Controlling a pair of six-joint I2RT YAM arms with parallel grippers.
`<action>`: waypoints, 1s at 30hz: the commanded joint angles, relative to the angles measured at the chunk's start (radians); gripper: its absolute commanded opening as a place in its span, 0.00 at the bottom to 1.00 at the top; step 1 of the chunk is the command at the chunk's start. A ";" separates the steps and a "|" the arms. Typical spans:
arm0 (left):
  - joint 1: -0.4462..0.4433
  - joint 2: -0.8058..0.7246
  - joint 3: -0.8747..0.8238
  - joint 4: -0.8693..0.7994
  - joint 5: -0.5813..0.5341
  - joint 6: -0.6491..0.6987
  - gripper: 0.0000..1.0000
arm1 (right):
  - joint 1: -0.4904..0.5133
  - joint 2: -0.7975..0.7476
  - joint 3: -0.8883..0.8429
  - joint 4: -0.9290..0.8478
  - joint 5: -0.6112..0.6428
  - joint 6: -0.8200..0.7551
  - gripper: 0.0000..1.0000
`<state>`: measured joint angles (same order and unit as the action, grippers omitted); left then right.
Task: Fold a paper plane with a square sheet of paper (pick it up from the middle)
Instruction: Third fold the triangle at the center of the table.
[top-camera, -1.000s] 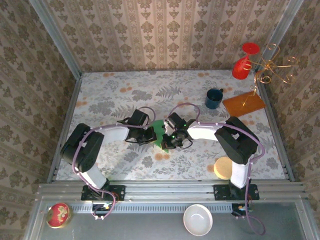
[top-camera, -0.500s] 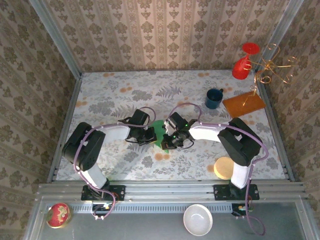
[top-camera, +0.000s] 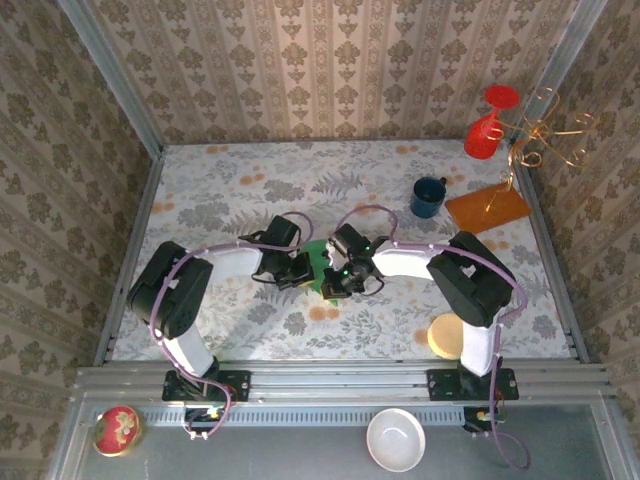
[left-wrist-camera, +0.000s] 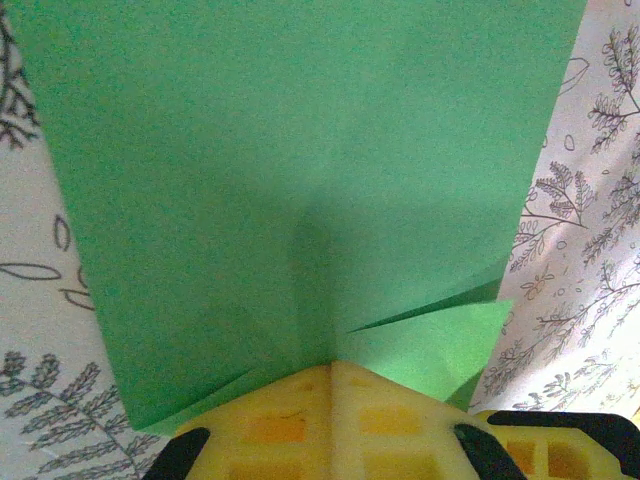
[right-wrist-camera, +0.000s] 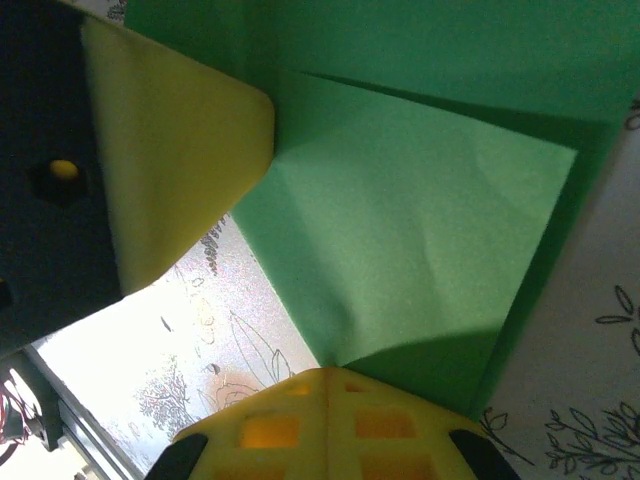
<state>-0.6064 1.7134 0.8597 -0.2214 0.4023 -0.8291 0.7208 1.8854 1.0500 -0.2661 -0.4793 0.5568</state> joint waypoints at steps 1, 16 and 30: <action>0.016 0.069 -0.037 -0.131 -0.126 0.019 0.05 | 0.003 -0.011 -0.087 -0.066 0.016 -0.015 0.06; 0.027 0.066 -0.044 -0.104 -0.098 0.022 0.05 | -0.024 -0.260 -0.246 0.098 -0.037 0.015 0.08; 0.020 0.074 -0.041 -0.088 -0.084 0.011 0.05 | -0.017 -0.032 -0.052 0.031 0.005 0.002 0.05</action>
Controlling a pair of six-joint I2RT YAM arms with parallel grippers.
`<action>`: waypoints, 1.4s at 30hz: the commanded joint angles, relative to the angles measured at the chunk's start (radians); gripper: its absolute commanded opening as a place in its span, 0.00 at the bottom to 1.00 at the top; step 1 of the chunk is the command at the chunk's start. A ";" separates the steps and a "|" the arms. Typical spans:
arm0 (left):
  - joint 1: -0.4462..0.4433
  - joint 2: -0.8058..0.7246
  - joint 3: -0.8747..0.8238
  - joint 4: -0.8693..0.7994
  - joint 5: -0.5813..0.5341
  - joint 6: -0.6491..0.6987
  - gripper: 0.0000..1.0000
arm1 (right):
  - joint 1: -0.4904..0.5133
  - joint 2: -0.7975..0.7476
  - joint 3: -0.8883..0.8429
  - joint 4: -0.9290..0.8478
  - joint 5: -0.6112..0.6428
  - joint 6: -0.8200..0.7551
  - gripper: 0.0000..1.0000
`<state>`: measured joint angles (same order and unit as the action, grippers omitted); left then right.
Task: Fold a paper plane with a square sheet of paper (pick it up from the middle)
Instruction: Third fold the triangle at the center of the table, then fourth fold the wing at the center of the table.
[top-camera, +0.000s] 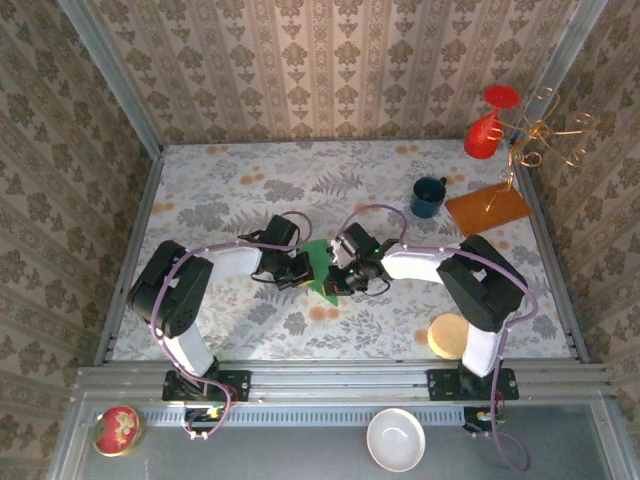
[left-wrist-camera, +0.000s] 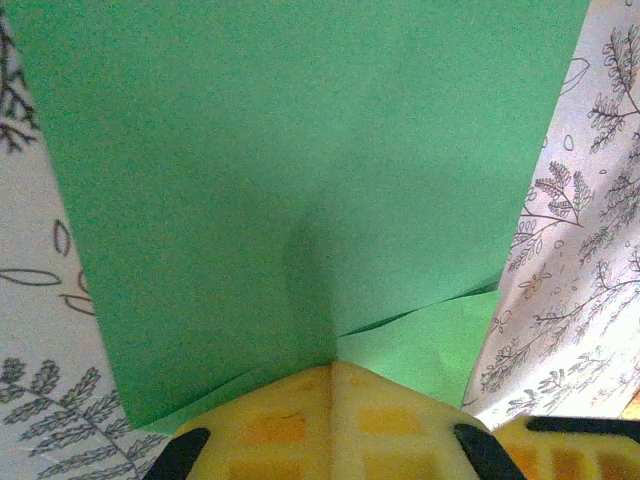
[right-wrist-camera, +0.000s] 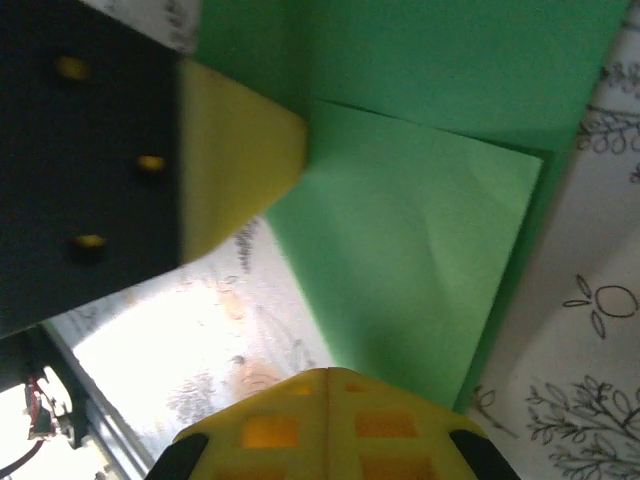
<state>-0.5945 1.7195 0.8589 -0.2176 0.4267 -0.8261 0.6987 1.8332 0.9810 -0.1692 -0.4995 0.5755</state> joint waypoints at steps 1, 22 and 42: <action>0.009 0.069 -0.041 -0.092 -0.110 0.006 0.05 | 0.006 0.021 0.012 -0.081 0.033 -0.026 0.05; 0.012 -0.031 0.040 -0.018 -0.020 -0.030 0.09 | -0.019 -0.266 -0.162 0.048 0.134 0.090 0.15; 0.195 -0.324 -0.205 0.075 -0.016 -0.163 0.43 | -0.010 -0.094 0.002 0.081 0.172 0.158 0.25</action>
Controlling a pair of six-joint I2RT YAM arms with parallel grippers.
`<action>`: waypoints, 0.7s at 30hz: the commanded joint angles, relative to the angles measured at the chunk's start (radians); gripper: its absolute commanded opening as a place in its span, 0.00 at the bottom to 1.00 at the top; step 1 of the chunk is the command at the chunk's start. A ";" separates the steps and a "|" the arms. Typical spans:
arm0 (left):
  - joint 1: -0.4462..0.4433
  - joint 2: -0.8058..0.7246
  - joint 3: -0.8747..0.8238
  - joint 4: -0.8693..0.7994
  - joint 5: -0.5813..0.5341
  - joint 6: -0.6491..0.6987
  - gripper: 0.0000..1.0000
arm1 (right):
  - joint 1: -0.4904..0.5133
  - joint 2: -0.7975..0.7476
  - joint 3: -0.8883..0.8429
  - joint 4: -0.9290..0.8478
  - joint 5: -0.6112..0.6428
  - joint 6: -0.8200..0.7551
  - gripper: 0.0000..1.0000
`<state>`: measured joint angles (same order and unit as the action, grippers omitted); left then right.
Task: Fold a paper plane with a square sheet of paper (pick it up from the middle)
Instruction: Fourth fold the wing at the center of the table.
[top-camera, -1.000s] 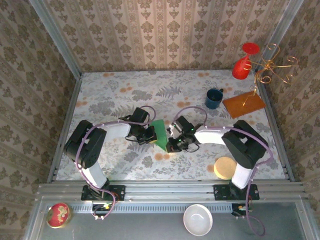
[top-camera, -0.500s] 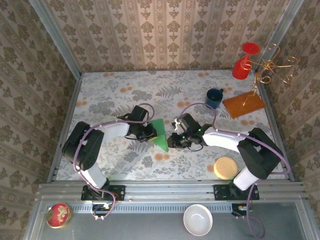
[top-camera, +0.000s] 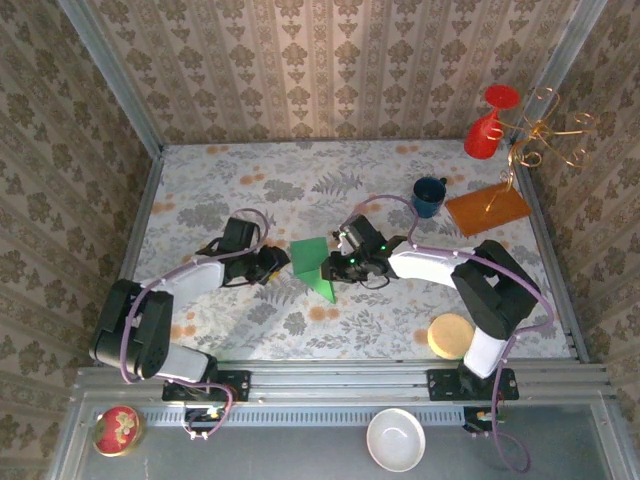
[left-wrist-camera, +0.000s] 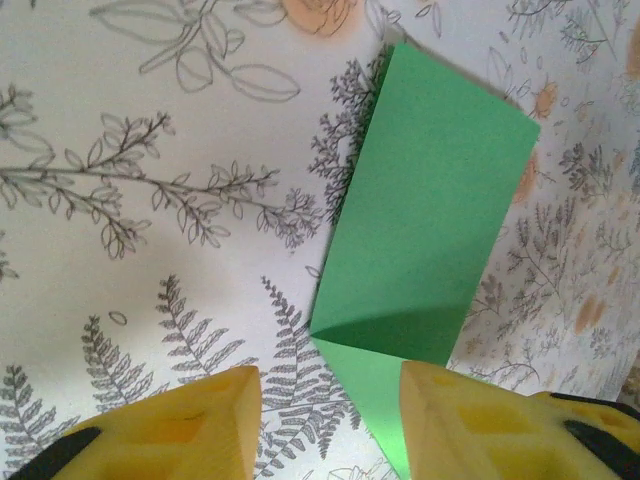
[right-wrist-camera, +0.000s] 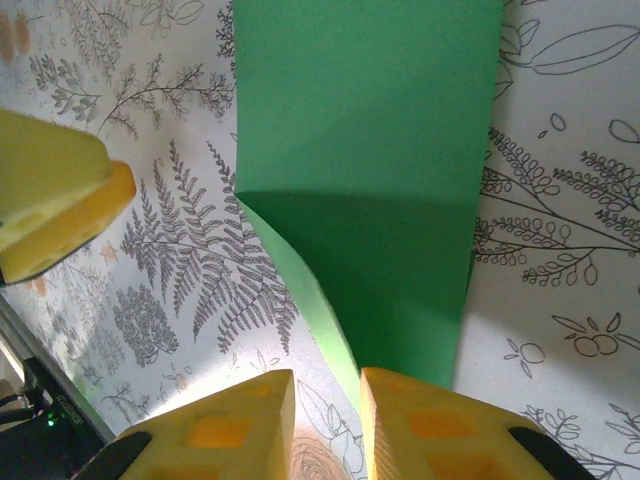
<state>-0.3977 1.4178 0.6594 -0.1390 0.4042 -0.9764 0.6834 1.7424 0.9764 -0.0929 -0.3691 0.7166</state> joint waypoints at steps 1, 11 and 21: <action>-0.004 -0.019 -0.007 -0.002 0.010 -0.013 0.44 | 0.006 -0.016 -0.004 0.017 0.050 0.016 0.25; -0.088 0.071 0.026 0.051 0.025 -0.038 0.51 | 0.053 -0.053 -0.031 0.112 0.023 -0.043 0.30; -0.112 0.117 0.031 0.086 0.035 -0.057 0.50 | 0.015 0.077 0.025 0.032 0.032 -0.010 0.25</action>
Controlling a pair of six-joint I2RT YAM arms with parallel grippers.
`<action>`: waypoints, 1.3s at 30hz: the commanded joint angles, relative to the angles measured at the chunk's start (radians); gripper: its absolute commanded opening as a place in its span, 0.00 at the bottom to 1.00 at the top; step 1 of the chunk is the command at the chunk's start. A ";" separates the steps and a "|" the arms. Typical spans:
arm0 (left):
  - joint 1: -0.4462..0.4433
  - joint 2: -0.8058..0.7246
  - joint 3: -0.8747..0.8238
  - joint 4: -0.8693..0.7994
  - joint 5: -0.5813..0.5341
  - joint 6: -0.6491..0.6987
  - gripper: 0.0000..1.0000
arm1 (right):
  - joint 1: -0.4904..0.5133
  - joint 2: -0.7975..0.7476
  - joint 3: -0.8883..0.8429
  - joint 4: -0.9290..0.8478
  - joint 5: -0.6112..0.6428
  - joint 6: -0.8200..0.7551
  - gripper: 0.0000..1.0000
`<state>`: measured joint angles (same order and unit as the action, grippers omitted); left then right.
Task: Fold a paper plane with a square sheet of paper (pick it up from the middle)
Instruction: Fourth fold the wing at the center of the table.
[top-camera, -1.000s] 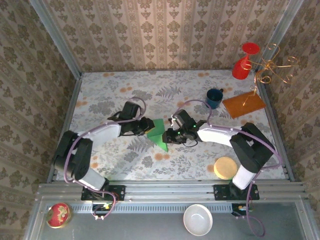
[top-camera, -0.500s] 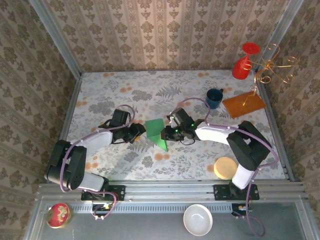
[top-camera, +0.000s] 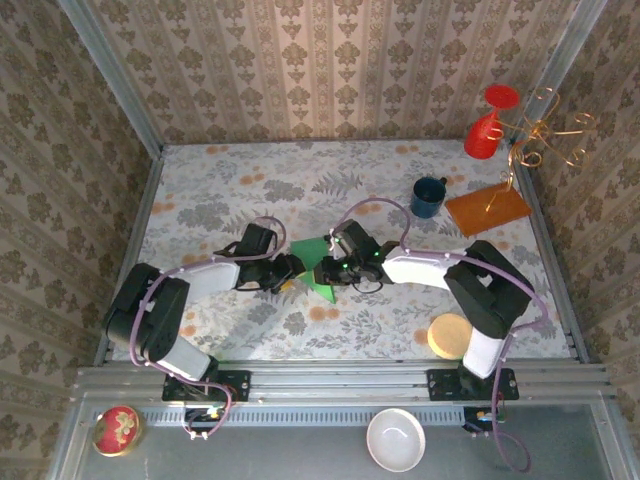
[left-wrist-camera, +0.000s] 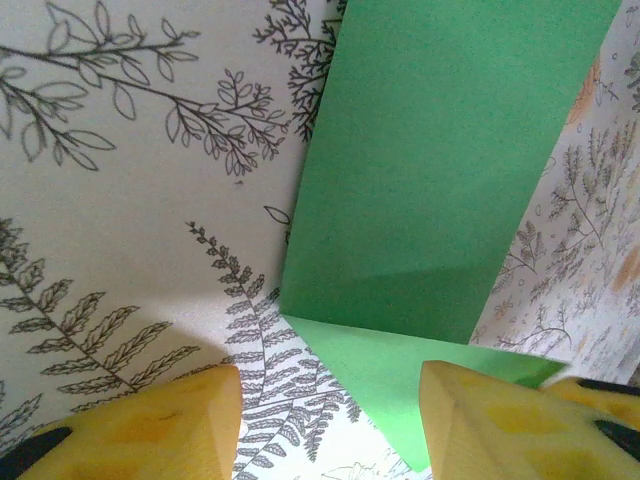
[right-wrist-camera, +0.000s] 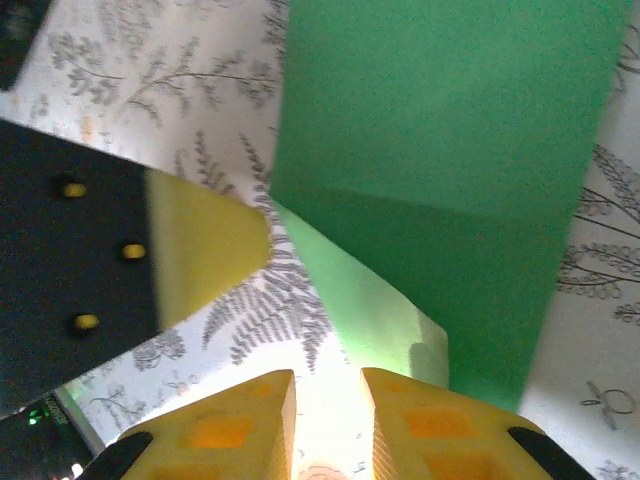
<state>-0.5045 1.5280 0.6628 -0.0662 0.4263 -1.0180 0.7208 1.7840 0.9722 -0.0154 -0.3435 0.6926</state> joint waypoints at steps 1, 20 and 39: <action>-0.005 0.007 0.026 0.013 0.013 -0.014 0.51 | -0.027 0.049 0.032 -0.047 -0.003 0.016 0.25; 0.032 0.060 0.006 0.122 0.082 -0.050 0.50 | -0.042 0.109 0.048 -0.098 -0.013 0.017 0.23; 0.074 0.078 0.012 0.210 0.177 -0.031 0.44 | -0.043 0.114 0.043 -0.097 -0.009 0.018 0.21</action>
<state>-0.4561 1.6020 0.6632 0.1135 0.5648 -1.0580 0.6830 1.8706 1.0084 -0.0689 -0.3515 0.7074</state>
